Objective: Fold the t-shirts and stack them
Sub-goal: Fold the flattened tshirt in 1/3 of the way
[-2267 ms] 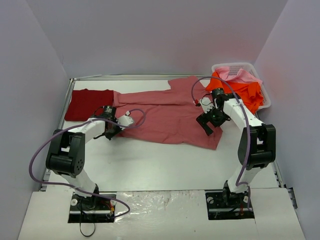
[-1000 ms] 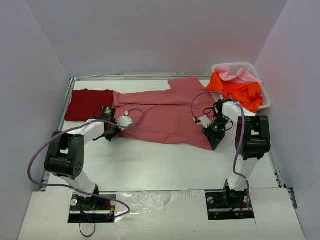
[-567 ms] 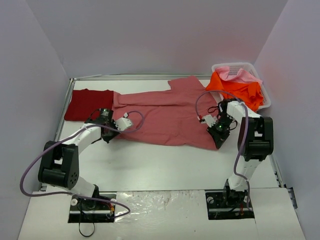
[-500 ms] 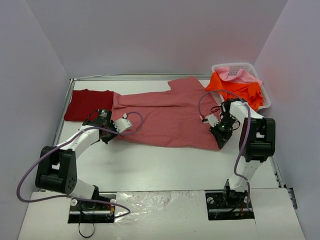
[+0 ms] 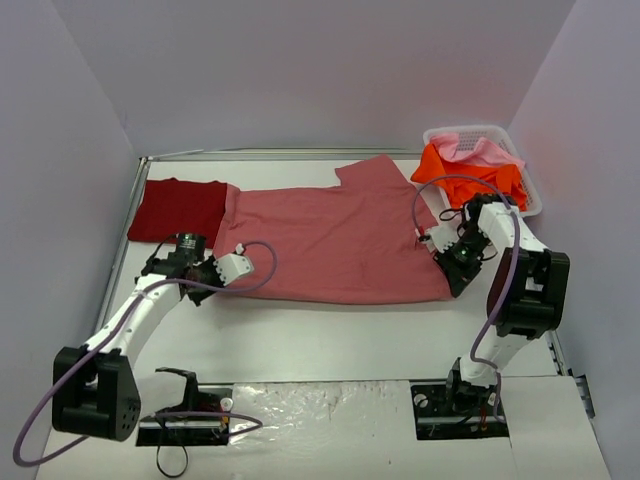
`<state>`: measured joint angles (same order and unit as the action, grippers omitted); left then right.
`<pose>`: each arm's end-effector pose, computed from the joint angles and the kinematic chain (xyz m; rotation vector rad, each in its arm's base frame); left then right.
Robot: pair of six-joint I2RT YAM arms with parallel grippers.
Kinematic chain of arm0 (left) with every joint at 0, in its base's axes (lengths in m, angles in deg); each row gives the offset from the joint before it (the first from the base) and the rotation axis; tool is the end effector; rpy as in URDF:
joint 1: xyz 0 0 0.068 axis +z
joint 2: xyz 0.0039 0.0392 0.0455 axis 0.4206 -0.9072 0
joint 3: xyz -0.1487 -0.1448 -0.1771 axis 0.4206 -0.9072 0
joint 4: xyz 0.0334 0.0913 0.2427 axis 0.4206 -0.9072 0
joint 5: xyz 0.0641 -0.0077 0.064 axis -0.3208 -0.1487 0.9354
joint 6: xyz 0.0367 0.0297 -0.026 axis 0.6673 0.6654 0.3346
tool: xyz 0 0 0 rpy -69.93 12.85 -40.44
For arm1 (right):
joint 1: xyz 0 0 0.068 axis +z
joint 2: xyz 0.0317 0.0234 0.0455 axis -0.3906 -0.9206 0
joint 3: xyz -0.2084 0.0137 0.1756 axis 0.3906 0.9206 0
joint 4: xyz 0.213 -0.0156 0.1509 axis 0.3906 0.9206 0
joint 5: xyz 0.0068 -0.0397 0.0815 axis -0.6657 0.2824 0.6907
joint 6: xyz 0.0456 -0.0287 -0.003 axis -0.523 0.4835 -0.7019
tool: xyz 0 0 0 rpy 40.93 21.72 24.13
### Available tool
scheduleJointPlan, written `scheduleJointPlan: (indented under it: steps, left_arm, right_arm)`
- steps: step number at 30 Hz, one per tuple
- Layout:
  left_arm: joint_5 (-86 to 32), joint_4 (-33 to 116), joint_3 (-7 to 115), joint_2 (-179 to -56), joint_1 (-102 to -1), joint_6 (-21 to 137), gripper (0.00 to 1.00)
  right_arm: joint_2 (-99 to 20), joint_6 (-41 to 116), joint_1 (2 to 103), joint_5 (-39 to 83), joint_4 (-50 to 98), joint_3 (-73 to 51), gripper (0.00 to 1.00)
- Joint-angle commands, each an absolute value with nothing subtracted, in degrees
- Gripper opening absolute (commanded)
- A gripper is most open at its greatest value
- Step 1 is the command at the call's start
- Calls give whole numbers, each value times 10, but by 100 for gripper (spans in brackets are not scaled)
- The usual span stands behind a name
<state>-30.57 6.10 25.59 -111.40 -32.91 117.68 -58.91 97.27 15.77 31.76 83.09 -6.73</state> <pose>0.2264 -0.0393 0.2163 1.2754 2.2276 -0.0025 0.3126 -0.0286 0.1980 -1.1431 2.7147 0.3866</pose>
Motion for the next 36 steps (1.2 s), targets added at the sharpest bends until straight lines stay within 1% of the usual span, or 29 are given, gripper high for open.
scheduleJointPlan:
  steps: [1, 6, 12, 24, 27, 29, 30, 32, 33, 34, 36]
  left_arm:
    - [-338, -17, 258, -1066, -322, 1207, 2]
    - [-361, -88, 251, -1000, -323, 1219, 2]
    - [-362, -142, 236, -950, -323, 1237, 2]
    - [-376, -177, 240, -923, -323, 1241, 3]
    - [-380, -186, 245, -921, -323, 1252, 6]
    - [-377, -193, 250, -924, -323, 1255, 9]
    - [-377, -199, 254, -926, -323, 1263, 11]
    - [-377, -213, 266, -928, -323, 1270, 13]
    - [-374, -214, 271, -928, -323, 1270, 14]
    - [-374, -221, 284, -928, -322, 1271, 16]
    - [-375, -230, 298, -927, -323, 1281, 18]
  right_arm:
    - [-550, 997, 152, 309, 893, -56, 0]
    - [-515, 1006, 149, 299, 901, -13, 0]
    - [-459, 1015, 145, 289, 912, 22, 0]
    - [-392, 1022, 139, 272, 913, 55, 0]
    - [-385, 1026, 138, 273, 912, 55, 0]
    - [-383, 1027, 138, 272, 912, 49, 19]
    - [-384, 1030, 137, 272, 912, 47, 39]
    - [-384, 1033, 135, 272, 911, 38, 55]
    - [-384, 1036, 135, 273, 911, 35, 60]
    - [-388, 1039, 134, 275, 912, 26, 68]
    - [-393, 1041, 131, 275, 912, 16, 78]
